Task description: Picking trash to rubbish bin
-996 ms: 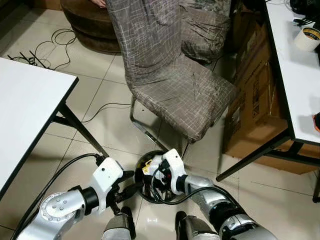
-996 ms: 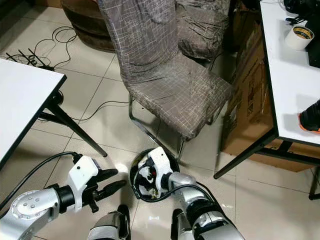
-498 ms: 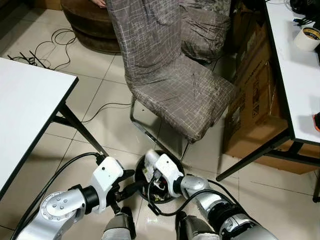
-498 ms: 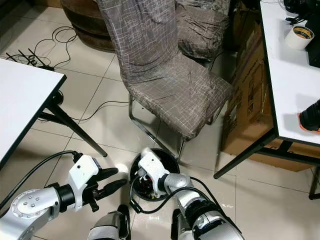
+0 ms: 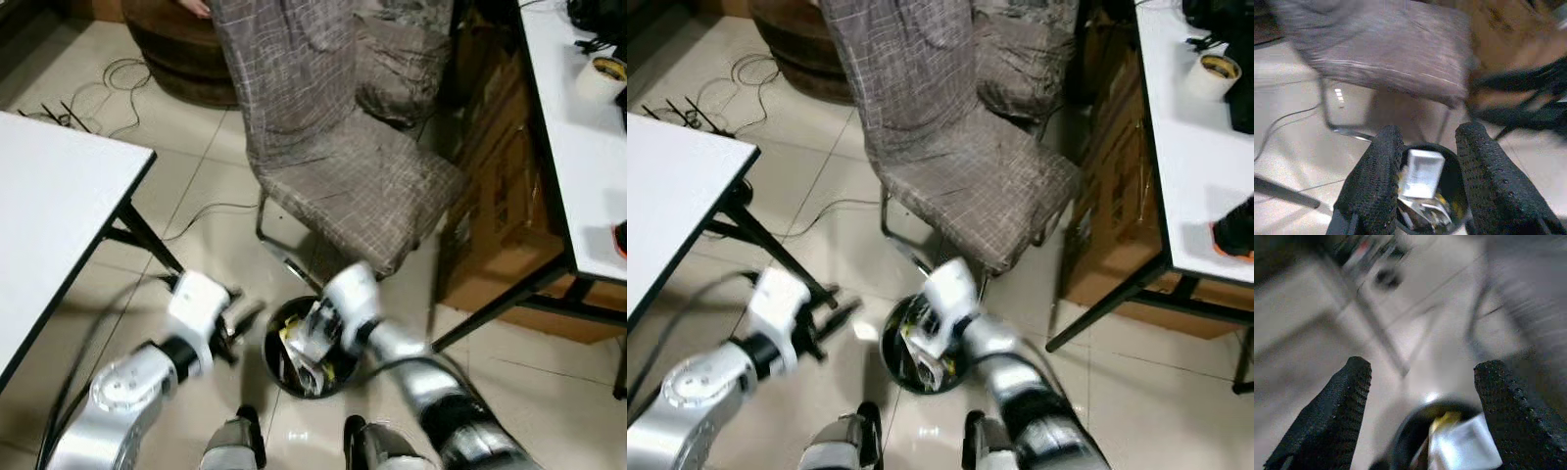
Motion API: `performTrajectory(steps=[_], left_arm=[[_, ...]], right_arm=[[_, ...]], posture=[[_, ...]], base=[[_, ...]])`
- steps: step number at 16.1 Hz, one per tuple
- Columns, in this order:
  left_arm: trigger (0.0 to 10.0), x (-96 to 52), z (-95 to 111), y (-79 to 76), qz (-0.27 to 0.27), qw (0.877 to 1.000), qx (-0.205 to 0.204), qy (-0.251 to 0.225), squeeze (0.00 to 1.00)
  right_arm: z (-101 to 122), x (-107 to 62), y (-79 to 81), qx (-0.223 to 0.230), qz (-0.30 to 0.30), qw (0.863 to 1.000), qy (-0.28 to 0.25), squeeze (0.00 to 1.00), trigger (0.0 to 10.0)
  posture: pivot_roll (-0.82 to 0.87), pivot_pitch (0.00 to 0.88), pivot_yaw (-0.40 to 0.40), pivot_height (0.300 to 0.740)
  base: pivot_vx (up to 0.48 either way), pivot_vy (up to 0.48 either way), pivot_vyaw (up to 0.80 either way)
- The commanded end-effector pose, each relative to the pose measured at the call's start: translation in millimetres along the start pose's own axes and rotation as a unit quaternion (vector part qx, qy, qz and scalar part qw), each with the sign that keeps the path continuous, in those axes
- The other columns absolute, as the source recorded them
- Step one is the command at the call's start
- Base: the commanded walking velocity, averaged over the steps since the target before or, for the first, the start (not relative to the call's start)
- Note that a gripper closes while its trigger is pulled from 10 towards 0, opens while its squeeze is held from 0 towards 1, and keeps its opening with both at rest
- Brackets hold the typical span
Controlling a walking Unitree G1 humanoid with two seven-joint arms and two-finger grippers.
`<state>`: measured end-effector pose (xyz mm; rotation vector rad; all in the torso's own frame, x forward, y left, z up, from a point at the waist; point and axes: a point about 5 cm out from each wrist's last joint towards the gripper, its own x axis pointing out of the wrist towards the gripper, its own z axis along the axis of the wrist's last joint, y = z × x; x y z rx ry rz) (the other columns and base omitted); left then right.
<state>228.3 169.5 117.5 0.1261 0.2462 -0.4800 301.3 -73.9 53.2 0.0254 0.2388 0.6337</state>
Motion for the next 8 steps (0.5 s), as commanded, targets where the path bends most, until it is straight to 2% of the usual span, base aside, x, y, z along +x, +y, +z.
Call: performTrajectory(steps=[1,2,3,5,7,8], left_arm=[[10.0,-4.1,-6,0.7,0.019,1.000,-0.011,0.015,0.00],[10.0,-4.8,-5,-0.3,0.023,1.000,-0.014,0.011,0.00],[10.0,-4.0,5,-3.6,0.035,0.999,-0.030,-0.010,0.00],[10.0,-0.4,22,-7.9,0.040,0.997,-0.046,-0.038,0.00],[10.0,5.1,34,-12.2,0.037,0.996,-0.052,-0.057,0.00],[10.0,6.3,36,-12.5,0.036,0.996,-0.050,-0.060,0.00]], right_arm=[[3,-10.9,-9.8,0.028,-0.044,0.999,-0.013,0.00,10.0],[9,-17.8,-12.5,0.037,-0.064,0.997,-0.029,0.00,10.0],[21,-37.1,-20.6,0.048,-0.114,0.991,-0.052,0.00,10.0],[35,-57.9,-27.0,0.062,-0.160,0.982,-0.077,0.00,10.0],[42,-74.9,-31.4,0.055,-0.203,0.975,-0.072,0.00,10.0],[44,-78.0,-31.2,0.050,-0.207,0.975,-0.071,0.00,10.0]], posture=[[0.01,0.172,-0.031,0.740],[0.00,0.159,-0.031,0.740],[-0.01,0.130,-0.038,0.740],[-0.01,0.106,-0.040,0.740],[-0.02,0.092,-0.038,0.740],[-0.02,0.089,-0.036,0.740]], base=[[0.000,0.000,0.00],[0.000,0.000,0.00],[0.000,0.000,0.00],[0.000,0.000,0.00],[0.000,0.000,0.00],[0.000,0.000,0.00]])
